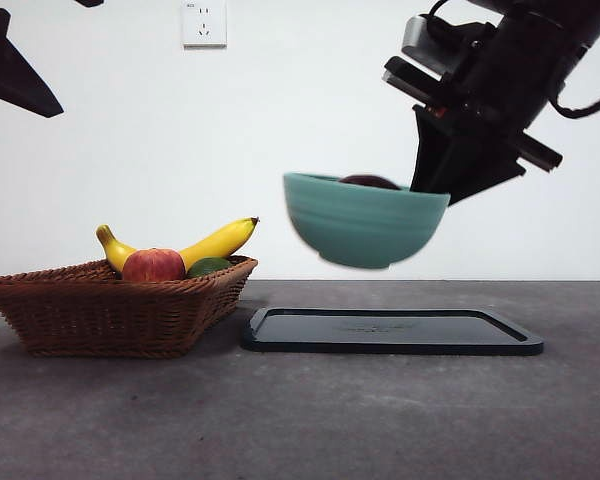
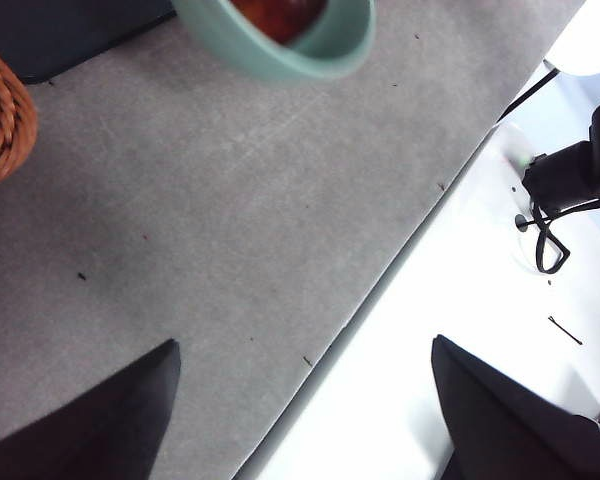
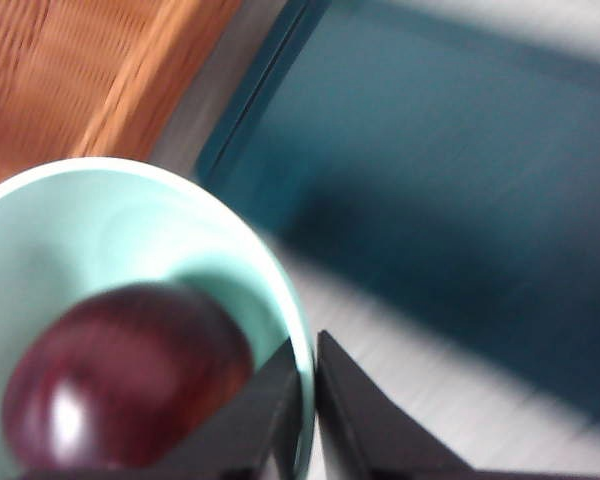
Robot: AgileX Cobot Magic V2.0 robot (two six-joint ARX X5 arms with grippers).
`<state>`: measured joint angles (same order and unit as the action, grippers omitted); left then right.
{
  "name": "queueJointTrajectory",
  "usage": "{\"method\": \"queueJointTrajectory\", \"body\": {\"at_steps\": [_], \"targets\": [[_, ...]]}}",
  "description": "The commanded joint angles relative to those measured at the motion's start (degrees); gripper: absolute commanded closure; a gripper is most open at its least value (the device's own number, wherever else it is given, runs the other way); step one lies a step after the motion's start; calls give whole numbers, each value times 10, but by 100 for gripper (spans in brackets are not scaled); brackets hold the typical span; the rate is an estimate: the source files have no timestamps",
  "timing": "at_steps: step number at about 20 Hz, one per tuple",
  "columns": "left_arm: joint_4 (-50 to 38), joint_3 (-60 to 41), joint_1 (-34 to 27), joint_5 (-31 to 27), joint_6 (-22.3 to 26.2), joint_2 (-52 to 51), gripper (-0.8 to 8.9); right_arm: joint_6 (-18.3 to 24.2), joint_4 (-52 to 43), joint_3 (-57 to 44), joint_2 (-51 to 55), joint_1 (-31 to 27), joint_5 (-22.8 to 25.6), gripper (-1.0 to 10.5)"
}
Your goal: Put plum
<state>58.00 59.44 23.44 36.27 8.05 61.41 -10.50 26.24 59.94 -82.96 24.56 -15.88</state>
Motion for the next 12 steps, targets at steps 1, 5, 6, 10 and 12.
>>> {"method": "queueJointTrajectory", "body": {"at_steps": [1,5,6,10,12], "targets": [[-5,4,3,4,7,3,411,18,9,58,-52,-22,1,937],[-6,4,3,4,7,3,411,24,22,157,-160,-53,3,937],[-6,4,3,4,7,3,411,24,22,175,-184,-57,4,937],[-6,4,3,4,7,3,411,33,19,205,-247,-64,11,937],[-6,4,3,4,7,3,411,33,14,205,-264,-65,12,937]]}}
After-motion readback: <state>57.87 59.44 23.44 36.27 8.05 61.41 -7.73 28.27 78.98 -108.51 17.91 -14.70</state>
